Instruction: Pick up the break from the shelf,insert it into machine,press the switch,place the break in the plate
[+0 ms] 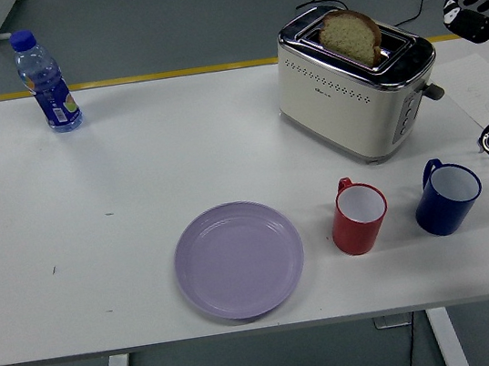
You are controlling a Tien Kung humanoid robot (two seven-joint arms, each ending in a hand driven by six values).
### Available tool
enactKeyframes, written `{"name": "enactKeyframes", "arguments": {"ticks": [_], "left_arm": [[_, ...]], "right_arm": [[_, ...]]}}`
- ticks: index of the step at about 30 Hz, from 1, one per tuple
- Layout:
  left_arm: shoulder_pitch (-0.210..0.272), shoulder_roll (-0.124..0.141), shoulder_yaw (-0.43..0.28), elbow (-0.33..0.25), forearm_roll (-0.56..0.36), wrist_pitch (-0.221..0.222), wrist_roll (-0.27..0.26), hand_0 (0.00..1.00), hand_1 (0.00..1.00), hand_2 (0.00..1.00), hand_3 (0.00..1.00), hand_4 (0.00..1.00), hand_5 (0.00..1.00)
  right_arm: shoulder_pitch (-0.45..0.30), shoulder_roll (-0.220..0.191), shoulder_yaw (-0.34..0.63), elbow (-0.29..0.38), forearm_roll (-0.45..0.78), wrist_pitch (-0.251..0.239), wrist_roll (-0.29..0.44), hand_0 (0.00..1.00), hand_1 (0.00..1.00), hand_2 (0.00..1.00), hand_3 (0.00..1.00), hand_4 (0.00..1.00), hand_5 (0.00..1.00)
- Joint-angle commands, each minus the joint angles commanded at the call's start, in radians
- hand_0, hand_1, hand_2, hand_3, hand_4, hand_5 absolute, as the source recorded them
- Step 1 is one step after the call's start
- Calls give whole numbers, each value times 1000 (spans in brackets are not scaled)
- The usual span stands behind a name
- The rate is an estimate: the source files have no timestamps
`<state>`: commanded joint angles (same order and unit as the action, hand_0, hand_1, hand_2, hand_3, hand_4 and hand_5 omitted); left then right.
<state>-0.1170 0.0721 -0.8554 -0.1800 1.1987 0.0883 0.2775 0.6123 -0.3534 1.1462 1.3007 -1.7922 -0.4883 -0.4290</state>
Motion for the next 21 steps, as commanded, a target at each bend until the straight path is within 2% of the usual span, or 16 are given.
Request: {"name": "enactKeyframes", "arguments": {"ticks": [1,6,7,10,16,21], "left_arm": [[1,0,-1,0,0,0,0,655,592,593,600,330,936],[3,0,-4,0,4,0,-1,655,592,593,600,330,936],[3,-1,-5,0,6,0,-1,656,593,593,600,330,936],[3,-1,-4,0,6,-1,-2,656,593,593,600,330,936],[4,-1,-7,0,8,-1,-1,655,592,593,600,329,937],[4,-2,-7,0,9,-2,-1,655,593,593,600,329,939]], "right_arm": [[-11,-8,2,7,2,2,-1,279,310,388,672,526,293],[-72,-49,9,43,36,26,-1,279,310,388,672,526,293],[-89,-57,9,52,46,39,0,269,286,354,675,543,360],[-125,-73,3,68,84,76,10,269,286,354,675,543,360],[-173,-82,-18,77,120,120,25,240,255,328,669,550,394],[-182,-77,-45,72,128,141,27,239,253,328,661,549,400]]}}
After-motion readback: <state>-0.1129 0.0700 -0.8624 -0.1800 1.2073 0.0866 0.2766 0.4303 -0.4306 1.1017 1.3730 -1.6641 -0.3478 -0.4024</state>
